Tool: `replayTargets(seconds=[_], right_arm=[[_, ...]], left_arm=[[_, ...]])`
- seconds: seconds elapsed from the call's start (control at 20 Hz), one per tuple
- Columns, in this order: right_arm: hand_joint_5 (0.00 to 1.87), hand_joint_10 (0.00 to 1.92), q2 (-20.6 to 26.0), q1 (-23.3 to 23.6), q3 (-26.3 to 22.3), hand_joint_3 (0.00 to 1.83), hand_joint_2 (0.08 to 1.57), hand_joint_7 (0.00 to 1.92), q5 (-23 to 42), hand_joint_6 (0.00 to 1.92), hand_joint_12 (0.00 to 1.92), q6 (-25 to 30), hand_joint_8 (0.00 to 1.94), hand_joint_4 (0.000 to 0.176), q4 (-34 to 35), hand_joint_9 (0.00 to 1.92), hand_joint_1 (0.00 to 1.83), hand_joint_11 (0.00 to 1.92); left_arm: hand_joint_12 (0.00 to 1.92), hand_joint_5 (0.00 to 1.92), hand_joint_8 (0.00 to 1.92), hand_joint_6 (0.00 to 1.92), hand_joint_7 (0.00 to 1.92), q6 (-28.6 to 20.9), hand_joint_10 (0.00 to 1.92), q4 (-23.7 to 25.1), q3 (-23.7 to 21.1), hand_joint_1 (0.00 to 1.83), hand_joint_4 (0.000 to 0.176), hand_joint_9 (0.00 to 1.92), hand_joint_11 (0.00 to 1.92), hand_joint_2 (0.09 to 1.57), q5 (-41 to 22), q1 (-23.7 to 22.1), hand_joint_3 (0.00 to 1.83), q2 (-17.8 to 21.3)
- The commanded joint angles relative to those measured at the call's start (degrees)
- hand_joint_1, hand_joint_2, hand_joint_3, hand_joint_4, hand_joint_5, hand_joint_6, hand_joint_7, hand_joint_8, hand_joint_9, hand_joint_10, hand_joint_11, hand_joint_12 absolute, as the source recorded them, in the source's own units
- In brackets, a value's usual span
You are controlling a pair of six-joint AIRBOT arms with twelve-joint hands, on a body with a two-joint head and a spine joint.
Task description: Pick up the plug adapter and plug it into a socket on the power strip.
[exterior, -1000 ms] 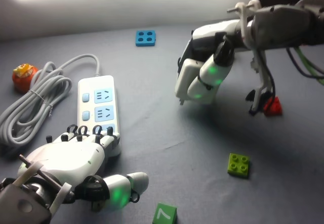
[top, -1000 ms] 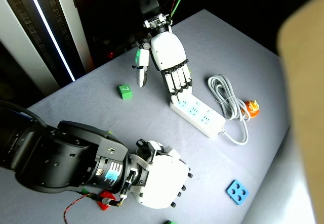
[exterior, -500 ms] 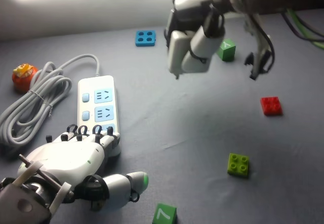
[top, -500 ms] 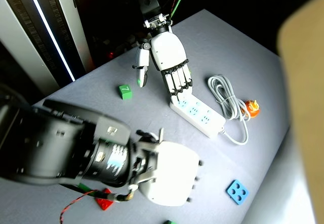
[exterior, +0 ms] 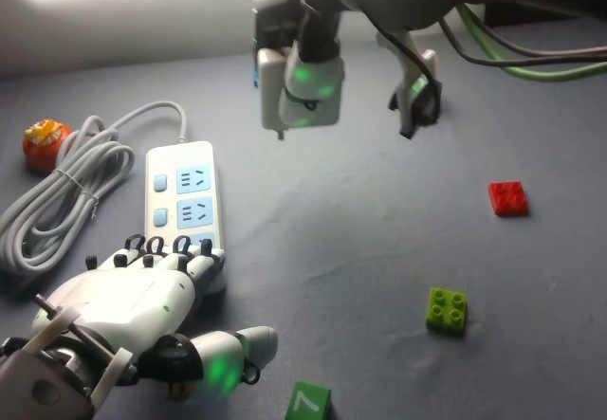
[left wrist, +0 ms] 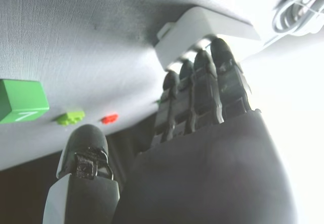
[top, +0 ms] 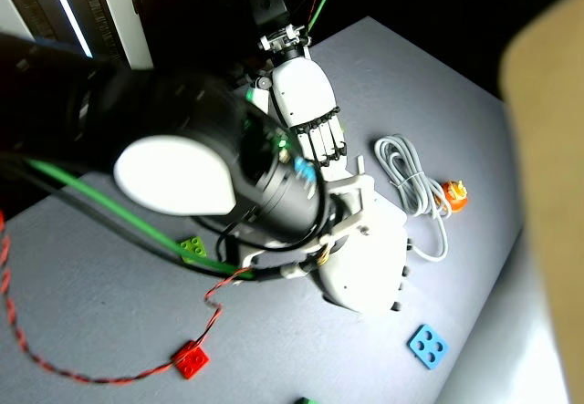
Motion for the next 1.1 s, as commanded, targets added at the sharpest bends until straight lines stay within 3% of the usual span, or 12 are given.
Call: replayTargets(seconds=[0.0,0.15,0.3,0.65,0.7,0.8,0.85,1.05], right_arm=[[1.0,0.01,-0.5,0.9,-0.1,0.0,1.08,1.16,4.6,0.91,1.13,2.3,0.73,0.0,-3.2,1.28,1.24,0.84],[1.01,0.01,-3.0,0.4,-0.1,0.0,1.07,1.18,4.2,0.88,1.14,8.9,0.72,0.0,-10.3,1.29,1.24,0.83],[0.99,0.0,-5.4,-0.4,0.4,0.0,1.08,1.15,5.2,0.92,1.14,14.1,0.76,0.0,-16.5,1.29,1.24,0.83],[0.98,0.0,-12.0,-2.5,7.0,0.0,1.08,1.15,6.8,0.92,1.1,15.7,0.77,0.0,-18.2,1.29,1.24,0.85],[0.96,0.81,-12.6,-3.0,7.2,0.01,1.07,1.15,7.0,0.9,1.08,15.9,0.7,0.0,-19.1,1.09,1.36,0.86],[0.99,0.35,-13.1,-3.6,7.2,0.0,1.07,1.17,7.2,0.88,1.12,19.8,0.74,0.0,-24.8,1.16,1.25,0.85],[1.0,0.24,-13.3,-3.9,7.2,0.0,1.07,1.16,7.7,0.88,1.16,21.4,0.75,0.0,-27.1,1.2,1.24,0.83],[1.03,0.11,-13.9,-4.7,7.3,0.0,1.06,1.19,8.0,0.83,1.15,23.0,0.71,0.0,-30.0,1.27,1.25,0.83]], left_arm=[[0.44,0.11,0.0,0.0,0.15,-0.2,0.0,1.4,0.2,0.0,0.0,0.14,0.0,1.24,-1.0,0.0,0.0,-0.5],[0.37,0.06,0.01,0.0,0.12,-0.2,0.0,1.4,0.8,0.0,0.0,0.1,0.0,1.25,-1.0,-0.1,0.0,-1.3],[0.45,0.09,0.01,0.0,0.15,0.0,0.01,1.4,1.1,0.0,0.0,0.14,0.0,1.24,-1.0,-0.2,0.0,-1.9],[0.45,0.08,0.0,0.0,0.16,0.3,0.01,1.4,1.1,0.0,0.0,0.15,0.0,1.25,-1.0,-0.2,0.0,-2.0],[0.47,0.09,0.0,0.0,0.16,0.3,0.01,1.4,1.1,0.0,0.0,0.16,0.0,1.25,-1.0,-0.3,0.0,-2.0],[0.51,0.1,0.0,0.0,0.17,0.3,0.0,1.4,1.0,0.0,0.0,0.16,0.0,1.25,-1.0,-0.3,0.0,-2.0],[0.5,0.11,0.0,0.0,0.17,0.3,0.0,1.4,1.0,0.0,0.0,0.16,0.0,1.25,-1.0,-0.3,0.0,-2.1],[0.51,0.11,0.0,0.0,0.17,0.3,0.0,1.4,1.0,0.0,0.0,0.16,0.0,1.24,-1.0,-0.3,0.0,-2.2]])
